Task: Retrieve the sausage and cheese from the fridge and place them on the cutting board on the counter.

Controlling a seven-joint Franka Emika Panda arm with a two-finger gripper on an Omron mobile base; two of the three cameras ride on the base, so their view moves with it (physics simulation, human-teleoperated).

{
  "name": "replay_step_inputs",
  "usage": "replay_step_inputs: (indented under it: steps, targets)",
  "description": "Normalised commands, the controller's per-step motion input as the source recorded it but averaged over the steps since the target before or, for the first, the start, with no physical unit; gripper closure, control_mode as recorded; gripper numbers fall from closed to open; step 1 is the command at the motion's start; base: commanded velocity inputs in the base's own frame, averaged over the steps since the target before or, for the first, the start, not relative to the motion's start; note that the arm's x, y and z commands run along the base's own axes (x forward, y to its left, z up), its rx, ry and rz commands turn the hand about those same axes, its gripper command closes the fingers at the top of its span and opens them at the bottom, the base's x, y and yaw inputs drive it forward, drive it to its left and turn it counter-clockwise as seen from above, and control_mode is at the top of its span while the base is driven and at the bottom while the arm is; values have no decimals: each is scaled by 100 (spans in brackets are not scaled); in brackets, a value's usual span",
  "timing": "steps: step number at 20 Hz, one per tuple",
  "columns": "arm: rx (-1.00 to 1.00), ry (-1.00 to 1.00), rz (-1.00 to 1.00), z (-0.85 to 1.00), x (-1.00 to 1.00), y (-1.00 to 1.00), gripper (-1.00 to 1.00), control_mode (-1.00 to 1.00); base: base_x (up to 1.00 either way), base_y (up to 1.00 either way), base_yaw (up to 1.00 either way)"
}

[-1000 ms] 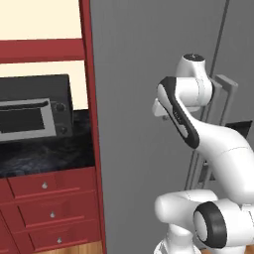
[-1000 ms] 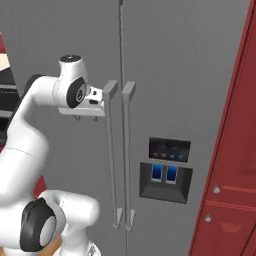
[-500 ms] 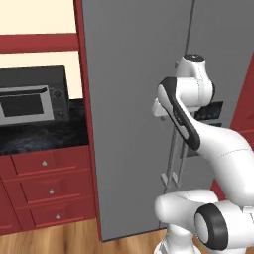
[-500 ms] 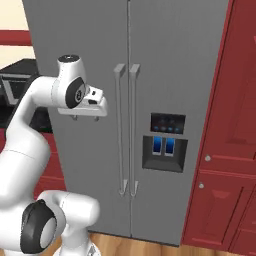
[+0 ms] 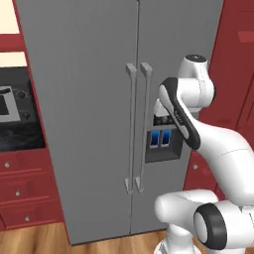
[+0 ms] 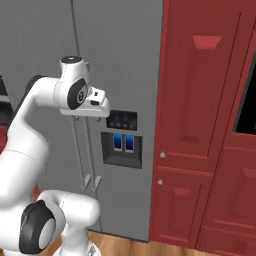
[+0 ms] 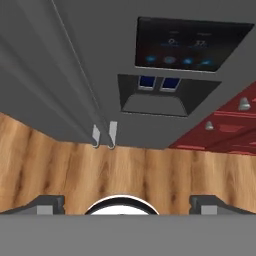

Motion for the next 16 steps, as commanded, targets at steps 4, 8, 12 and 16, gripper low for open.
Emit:
replay_step_inputs:
  steps: [4, 8, 12, 16]
  targets:
    - [0, 0, 0, 0, 0, 0, -100, 100, 14, -60, 41]
    - [0, 0, 0, 0, 0, 0, -100, 100, 22, -53, 40]
    - [0, 0, 0, 0, 0, 0, -100, 100, 39, -26, 31]
    - [0, 0, 0, 0, 0, 0, -100, 100, 43, -1, 19]
